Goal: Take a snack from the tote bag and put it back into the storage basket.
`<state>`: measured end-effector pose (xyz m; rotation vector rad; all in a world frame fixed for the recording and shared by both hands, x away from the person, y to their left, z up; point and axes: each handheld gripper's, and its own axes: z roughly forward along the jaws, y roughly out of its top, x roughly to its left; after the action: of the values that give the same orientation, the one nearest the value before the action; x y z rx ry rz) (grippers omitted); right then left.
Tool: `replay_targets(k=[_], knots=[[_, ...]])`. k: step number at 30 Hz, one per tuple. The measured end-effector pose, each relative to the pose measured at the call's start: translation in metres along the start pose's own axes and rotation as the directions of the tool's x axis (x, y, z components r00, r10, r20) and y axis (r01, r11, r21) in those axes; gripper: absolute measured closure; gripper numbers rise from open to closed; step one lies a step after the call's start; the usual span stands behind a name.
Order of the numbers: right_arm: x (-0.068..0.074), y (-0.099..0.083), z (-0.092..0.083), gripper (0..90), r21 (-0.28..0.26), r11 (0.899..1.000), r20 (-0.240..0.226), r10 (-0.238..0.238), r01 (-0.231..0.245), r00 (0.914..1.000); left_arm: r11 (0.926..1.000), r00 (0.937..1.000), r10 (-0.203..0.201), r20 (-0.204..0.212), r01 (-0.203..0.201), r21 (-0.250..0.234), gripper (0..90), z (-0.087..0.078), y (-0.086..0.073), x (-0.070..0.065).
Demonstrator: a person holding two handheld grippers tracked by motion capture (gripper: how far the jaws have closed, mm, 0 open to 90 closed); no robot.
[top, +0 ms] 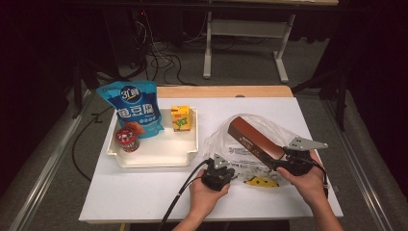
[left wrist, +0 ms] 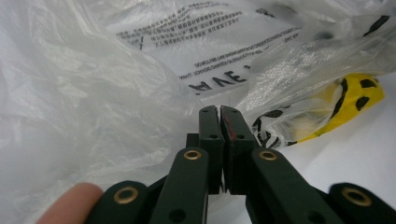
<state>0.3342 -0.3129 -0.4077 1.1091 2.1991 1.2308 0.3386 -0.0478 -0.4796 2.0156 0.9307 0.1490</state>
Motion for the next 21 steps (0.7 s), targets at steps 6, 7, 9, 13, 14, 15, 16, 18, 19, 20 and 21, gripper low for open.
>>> replay_targets(k=[6, 7, 9, 13, 14, 15, 16, 18, 19, 20, 21], knots=[[0.002, 0.003, -0.006, 45.9, -0.002, 1.000, -0.014, -0.005, 0.005, 0.9999, 0.9983, 0.9998, 0.021, 0.004, -0.021, -0.055, 79.7, -0.018, 0.009, -0.004], [0.002, 0.003, -0.007, 45.9, -0.005, 1.000, -0.017, -0.007, 0.007, 0.9998, 0.9977, 0.9996, 0.029, 0.006, -0.029, -0.061, 77.5, -0.022, 0.011, -0.003], [0.003, 0.004, -0.010, 45.9, -0.016, 1.000, -0.025, -0.016, 0.015, 0.9996, 0.9958, 0.9995, 0.027, 0.018, -0.025, -0.088, 73.3, -0.031, 0.015, 0.000], [0.004, 0.005, -0.013, 45.9, -0.019, 0.999, -0.028, -0.029, 0.028, 0.9992, 0.9900, 0.9989, 0.039, 0.027, -0.035, -0.136, 65.9, -0.050, 0.019, 0.006], [0.005, 0.006, -0.014, 45.9, -0.020, 0.999, -0.027, -0.032, 0.031, 0.9991, 0.9887, 0.9987, 0.045, 0.023, -0.041, -0.145, 64.3, -0.055, 0.020, 0.008], [0.006, 0.007, -0.014, 45.9, -0.020, 0.999, -0.029, -0.037, 0.036, 0.9989, 0.9875, 0.9985, 0.051, 0.017, -0.048, -0.150, 62.8, -0.060, 0.021, 0.010], [0.007, 0.007, -0.014, 45.9, -0.018, 0.999, -0.032, -0.032, 0.032, 0.9990, 0.9854, 0.9986, 0.051, 0.013, -0.048, -0.163, 61.5, -0.065, 0.022, 0.012], [0.008, 0.008, -0.014, 45.9, -0.016, 0.999, -0.042, -0.038, 0.038, 0.9984, 0.9825, 0.9980, 0.063, 0.009, -0.060, -0.176, 59.0, -0.074, 0.023, 0.017], [0.009, 0.009, -0.014, 45.9, -0.015, 0.999, -0.048, -0.044, 0.043, 0.9979, 0.9818, 0.9979, 0.065, 0.009, -0.062, -0.180, 57.4, -0.079, 0.023, 0.019], [0.010, 0.009, -0.013, 45.9, -0.013, 0.999, -0.051, -0.048, 0.047, 0.9975, 0.9808, 0.9977, 0.065, 0.018, -0.060, -0.185, 55.4, -0.083, 0.023, 0.023], [0.011, 0.010, -0.013, 45.9, -0.011, 0.999, -0.056, -0.046, 0.045, 0.9974, 0.9797, 0.9977, 0.065, 0.021, -0.059, -0.192, 53.9, -0.087, 0.023, 0.025]])
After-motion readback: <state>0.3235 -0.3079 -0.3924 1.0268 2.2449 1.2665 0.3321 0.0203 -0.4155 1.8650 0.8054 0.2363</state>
